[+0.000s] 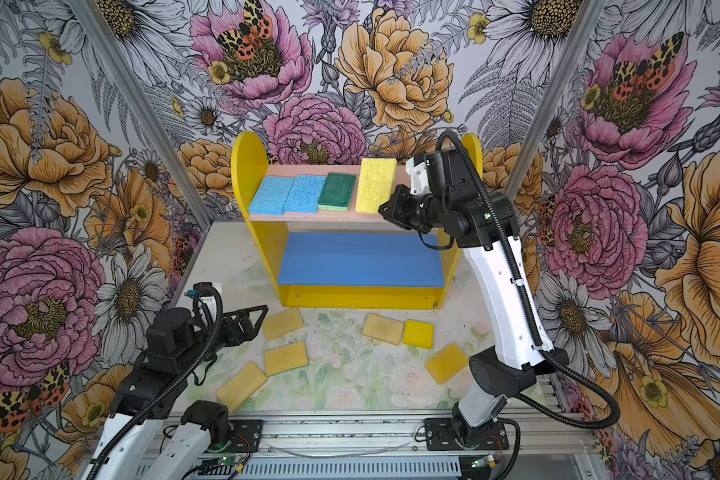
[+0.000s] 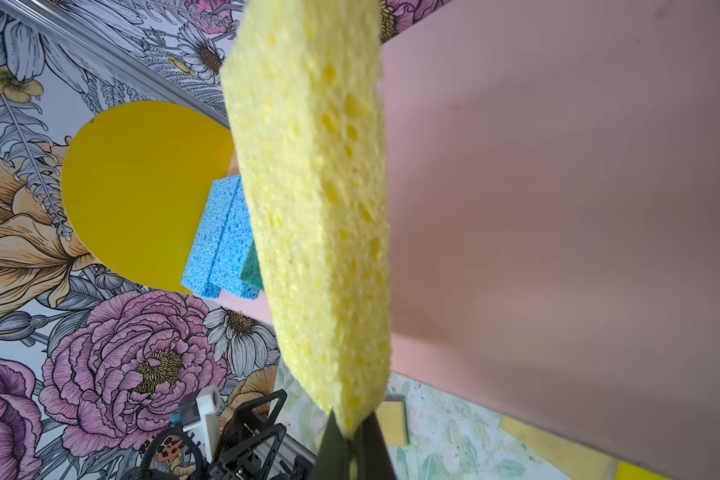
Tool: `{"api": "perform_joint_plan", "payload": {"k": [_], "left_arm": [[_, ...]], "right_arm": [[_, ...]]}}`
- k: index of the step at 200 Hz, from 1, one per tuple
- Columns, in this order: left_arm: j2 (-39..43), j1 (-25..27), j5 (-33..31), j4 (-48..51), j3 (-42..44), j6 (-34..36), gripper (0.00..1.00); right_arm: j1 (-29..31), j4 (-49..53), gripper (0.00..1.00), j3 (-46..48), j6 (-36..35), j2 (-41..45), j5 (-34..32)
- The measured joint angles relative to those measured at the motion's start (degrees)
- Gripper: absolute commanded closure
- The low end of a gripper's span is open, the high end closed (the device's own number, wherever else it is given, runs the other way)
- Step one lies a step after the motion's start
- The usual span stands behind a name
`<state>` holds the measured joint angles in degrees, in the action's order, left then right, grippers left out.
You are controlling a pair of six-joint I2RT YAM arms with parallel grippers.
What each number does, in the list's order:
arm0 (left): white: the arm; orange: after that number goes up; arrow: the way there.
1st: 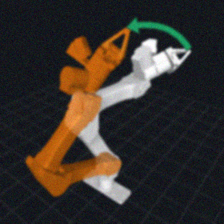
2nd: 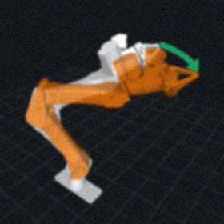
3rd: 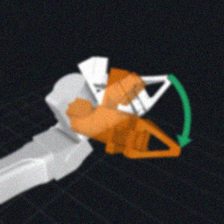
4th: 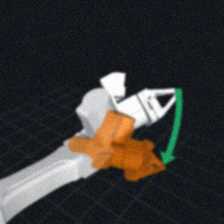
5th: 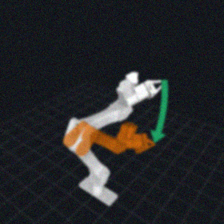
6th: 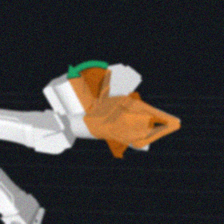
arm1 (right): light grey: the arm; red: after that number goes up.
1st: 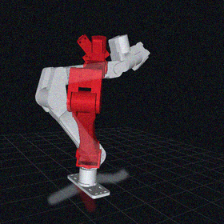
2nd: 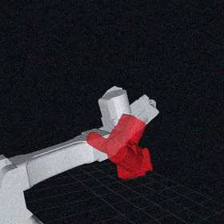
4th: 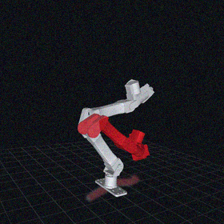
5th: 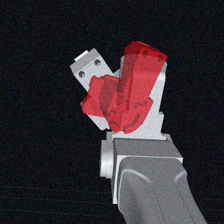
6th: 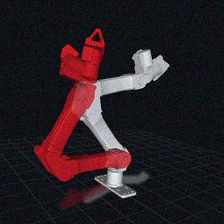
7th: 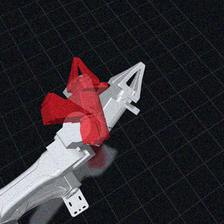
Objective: Place and organize the cleaning sponges onto the shelf
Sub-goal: 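Lower the yellow sponge flat beside the green sponge and open the right gripper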
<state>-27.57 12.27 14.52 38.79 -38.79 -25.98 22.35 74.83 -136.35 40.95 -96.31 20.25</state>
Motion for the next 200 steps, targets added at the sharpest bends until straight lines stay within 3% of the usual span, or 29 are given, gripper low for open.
{"api": "perform_joint_plan", "payload": {"k": [47,84,110,135,200], "left_arm": [[0.0,0.0,0.0,0.0,0.0,0.0,0.01],[0.0,0.0,0.0,0.0,0.0,0.0,0.01],[0.0,0.0,0.0,0.0,0.0,0.0,0.01],[0.0,0.0,0.0,0.0,0.0,0.0,0.01],[0.0,0.0,0.0,0.0,0.0,0.02,0.01]], "right_arm": [[-0.31,1.84,1.0,-2.34,0.11,-3.17,1.86],[-0.37,2.47,0.88,-4.04,0.09,-3.8,2.08],[-0.7,2.58,0.67,-4.61,0.26,-3.96,1.77],[-0.7,2.62,0.56,-5.03,0.24,-4.0,1.22],[-1.9,2.75,0.49,-6.1,-0.37,-4.33,-1.18]]}}
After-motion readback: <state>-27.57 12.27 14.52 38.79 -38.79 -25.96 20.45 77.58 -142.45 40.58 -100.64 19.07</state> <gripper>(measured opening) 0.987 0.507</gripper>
